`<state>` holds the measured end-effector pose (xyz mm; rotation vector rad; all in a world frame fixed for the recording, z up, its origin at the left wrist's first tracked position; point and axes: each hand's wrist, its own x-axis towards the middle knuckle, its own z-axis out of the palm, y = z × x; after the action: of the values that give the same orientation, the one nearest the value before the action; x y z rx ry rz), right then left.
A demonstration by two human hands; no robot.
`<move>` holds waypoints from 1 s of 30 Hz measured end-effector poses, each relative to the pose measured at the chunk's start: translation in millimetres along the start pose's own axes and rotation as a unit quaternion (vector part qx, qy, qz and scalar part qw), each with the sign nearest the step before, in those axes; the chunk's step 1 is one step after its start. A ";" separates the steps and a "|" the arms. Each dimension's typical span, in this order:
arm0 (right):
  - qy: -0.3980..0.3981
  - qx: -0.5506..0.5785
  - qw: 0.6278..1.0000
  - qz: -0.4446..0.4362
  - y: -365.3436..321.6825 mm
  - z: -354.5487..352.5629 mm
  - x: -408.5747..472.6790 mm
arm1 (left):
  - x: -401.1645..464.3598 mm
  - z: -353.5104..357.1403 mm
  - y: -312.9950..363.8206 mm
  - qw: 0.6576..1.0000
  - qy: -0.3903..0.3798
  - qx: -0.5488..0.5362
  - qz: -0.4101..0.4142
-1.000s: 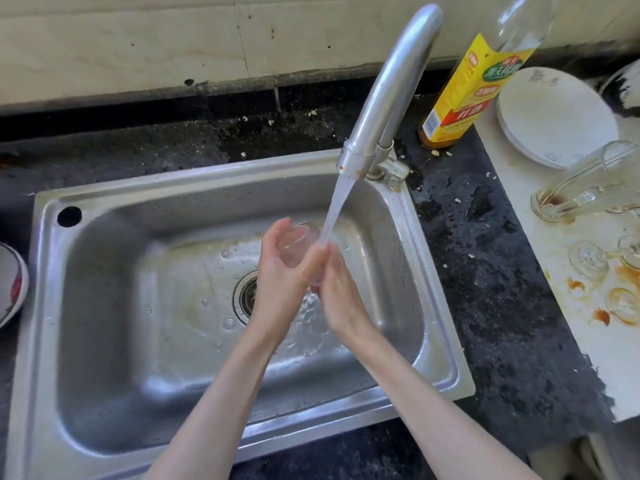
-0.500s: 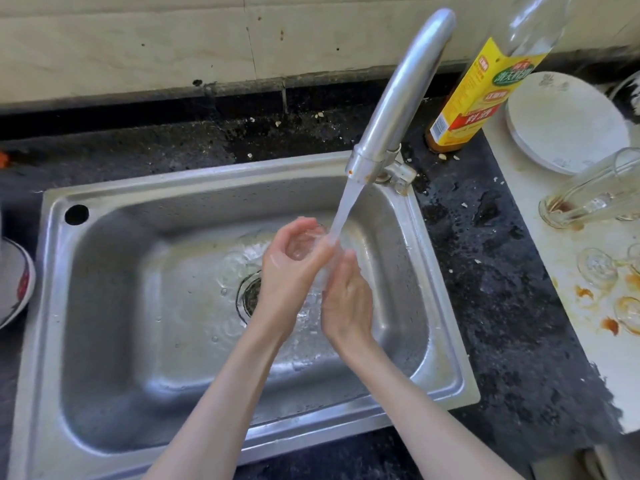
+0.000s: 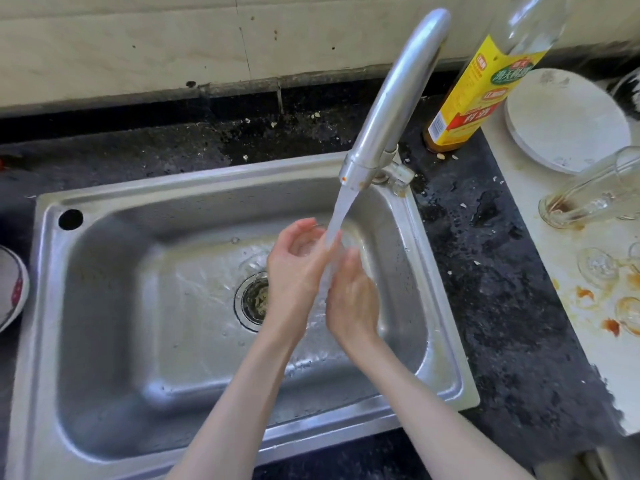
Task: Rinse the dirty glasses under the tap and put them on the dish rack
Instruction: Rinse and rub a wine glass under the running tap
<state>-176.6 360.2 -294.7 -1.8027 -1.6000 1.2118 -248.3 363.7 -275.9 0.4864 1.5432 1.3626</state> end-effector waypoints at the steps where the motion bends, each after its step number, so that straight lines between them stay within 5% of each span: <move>1: -0.027 0.070 0.997 0.018 -2.6 -3.5 7.0 | 0.3 -2.7 -0.3 1.000 -0.020 0.015 0.014; 5: -0.206 0.264 0.931 0.147 -8.5 -11.5 19.3 | 5.5 -11.3 -0.2 0.996 -0.053 0.064 0.039; 7: -0.187 0.233 0.944 0.140 -4.0 -9.9 16.8 | 5.2 -8.5 -0.6 0.997 -0.034 0.057 0.032; 10: -0.079 -0.004 0.997 0.016 -1.2 -3.9 5.9 | 6.3 1.2 -1.3 0.999 0.037 -0.010 -0.013; 13: -0.035 -0.115 0.992 -0.032 5.1 4.4 -3.2 | 6.2 6.6 -1.4 0.998 0.066 -0.009 -0.018; 16: -0.056 0.051 0.997 0.032 2.1 -0.7 14.4 | 0.2 1.8 0.1 0.998 0.004 0.055 0.014; 21: -0.263 0.282 0.916 0.111 -8.1 -24.7 25.5 | -0.9 -16.6 11.5 0.978 -0.150 0.141 0.022; 24: -0.279 0.286 0.913 0.088 4.1 -25.7 29.2 | 0.3 -18.0 15.5 0.967 -0.180 0.179 0.013; 30: -0.187 0.156 0.967 0.072 9.9 -28.5 41.9 | -3.6 -14.8 9.3 0.971 -0.147 0.178 0.063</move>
<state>-149.7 403.8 -301.1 -1.5758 -1.3755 1.8475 -262.1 355.9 -267.6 0.9782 1.5290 1.0492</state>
